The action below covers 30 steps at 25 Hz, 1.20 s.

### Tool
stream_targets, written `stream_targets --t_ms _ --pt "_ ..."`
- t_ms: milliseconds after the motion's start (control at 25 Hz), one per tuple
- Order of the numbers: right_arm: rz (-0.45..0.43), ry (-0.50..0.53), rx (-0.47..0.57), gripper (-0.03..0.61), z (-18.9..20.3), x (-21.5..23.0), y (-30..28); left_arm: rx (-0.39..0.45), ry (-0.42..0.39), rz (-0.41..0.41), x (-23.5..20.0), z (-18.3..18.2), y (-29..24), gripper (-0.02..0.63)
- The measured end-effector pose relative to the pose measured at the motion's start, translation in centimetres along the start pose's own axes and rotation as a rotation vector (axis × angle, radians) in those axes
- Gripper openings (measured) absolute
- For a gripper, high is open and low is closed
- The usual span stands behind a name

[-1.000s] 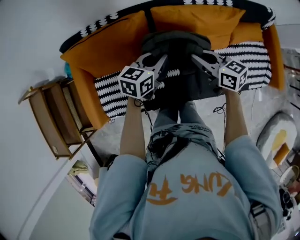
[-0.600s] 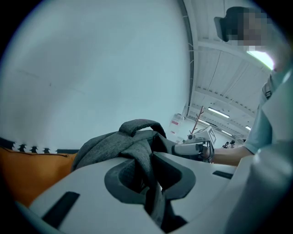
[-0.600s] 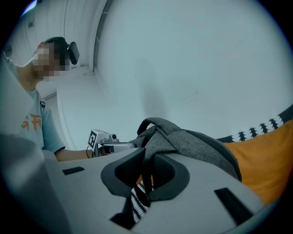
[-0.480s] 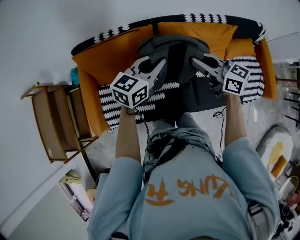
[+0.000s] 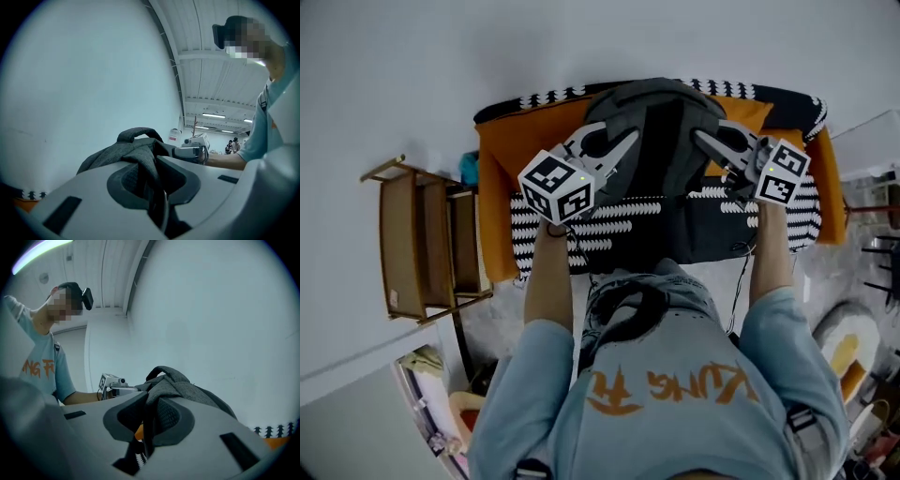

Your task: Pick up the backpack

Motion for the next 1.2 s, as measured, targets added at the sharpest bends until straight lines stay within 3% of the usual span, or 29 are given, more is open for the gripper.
stream_targets --t_ms 360,640,1200 --pt "-0.097 0.125 0.064 0.038 -4.7 -0.5 0.9 0.100 -0.099 0.016 3.5 -2.8 1.5 0.066" --pt "-0.106 0.196 0.083 0.038 -6.0 -1.7 1.2 0.145 -0.145 0.016 5.0 -3.1 2.4 0.066" --pt "-0.154 0.207 0.127 0.040 -6.7 0.2 3.1 0.152 -0.135 -0.001 6.3 -3.7 0.3 0.066"
Point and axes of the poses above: the fingertips, and each gripper's own axes: y backward along the fingers, x to its right, z out of its underside, the point moved 9 cm from there along y, backward along the fingers, and after that the axes turned 15 degrees about y, right-handed, at the moved point
